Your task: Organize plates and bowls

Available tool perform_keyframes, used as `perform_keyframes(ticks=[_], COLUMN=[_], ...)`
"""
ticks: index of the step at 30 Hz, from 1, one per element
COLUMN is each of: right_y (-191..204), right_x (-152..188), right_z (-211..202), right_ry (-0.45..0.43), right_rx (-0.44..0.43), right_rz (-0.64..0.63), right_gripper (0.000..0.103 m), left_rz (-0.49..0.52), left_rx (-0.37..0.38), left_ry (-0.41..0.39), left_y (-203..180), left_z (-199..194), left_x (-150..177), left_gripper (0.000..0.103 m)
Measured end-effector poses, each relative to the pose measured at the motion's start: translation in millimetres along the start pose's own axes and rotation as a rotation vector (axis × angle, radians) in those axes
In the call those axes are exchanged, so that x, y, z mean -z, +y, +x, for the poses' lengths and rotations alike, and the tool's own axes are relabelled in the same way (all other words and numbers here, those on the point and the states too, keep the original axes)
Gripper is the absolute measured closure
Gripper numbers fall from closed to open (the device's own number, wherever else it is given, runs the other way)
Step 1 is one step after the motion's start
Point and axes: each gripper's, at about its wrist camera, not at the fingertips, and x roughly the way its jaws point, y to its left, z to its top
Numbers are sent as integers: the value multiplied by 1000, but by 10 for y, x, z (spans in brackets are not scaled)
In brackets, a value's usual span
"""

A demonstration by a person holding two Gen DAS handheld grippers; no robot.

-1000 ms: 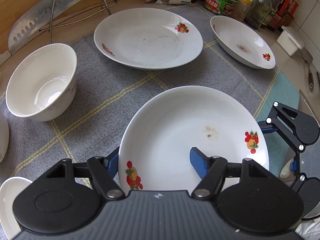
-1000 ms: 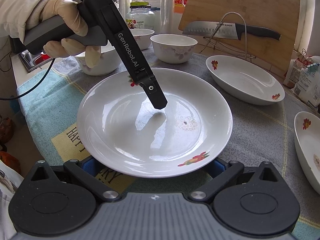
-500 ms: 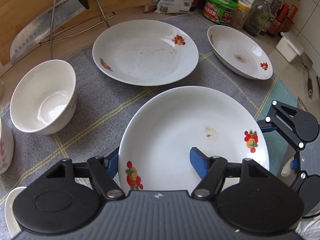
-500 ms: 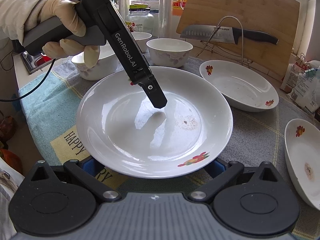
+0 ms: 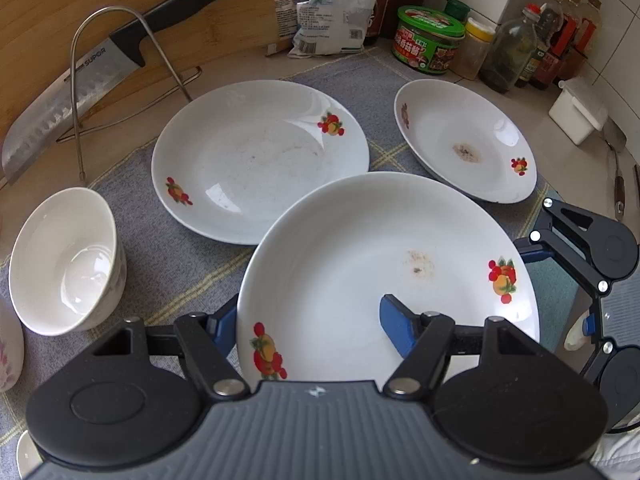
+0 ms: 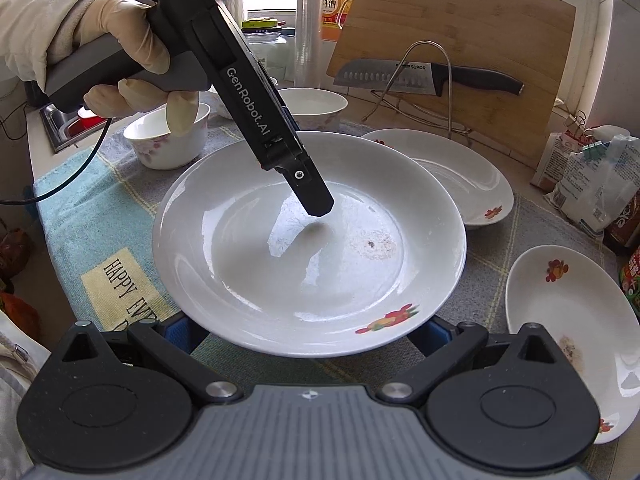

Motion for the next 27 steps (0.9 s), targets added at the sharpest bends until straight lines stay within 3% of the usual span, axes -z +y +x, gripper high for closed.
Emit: perform_keyframes(ticks=[27], right_y=[-910], right_x=[380], right_z=[-645], right_ry=[-7], right_rx=[193], right_rz=[129], right_gripper=[0], left_rz=[216], left_rx=[95], left_ry=[-28], left_y=[-976], left_z=[527], left_x=[-1069], left_gripper=[33])
